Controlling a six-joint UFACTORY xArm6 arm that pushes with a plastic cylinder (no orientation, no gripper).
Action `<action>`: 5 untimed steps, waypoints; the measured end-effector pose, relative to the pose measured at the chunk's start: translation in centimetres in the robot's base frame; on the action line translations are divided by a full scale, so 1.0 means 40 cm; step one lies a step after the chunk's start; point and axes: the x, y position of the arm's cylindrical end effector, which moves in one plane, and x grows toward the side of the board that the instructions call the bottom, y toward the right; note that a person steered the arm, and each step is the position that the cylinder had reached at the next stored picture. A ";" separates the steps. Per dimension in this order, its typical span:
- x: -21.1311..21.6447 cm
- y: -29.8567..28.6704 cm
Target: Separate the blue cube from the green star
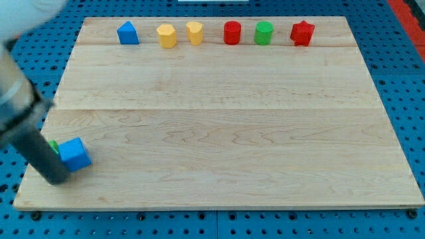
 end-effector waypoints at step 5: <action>-0.167 0.207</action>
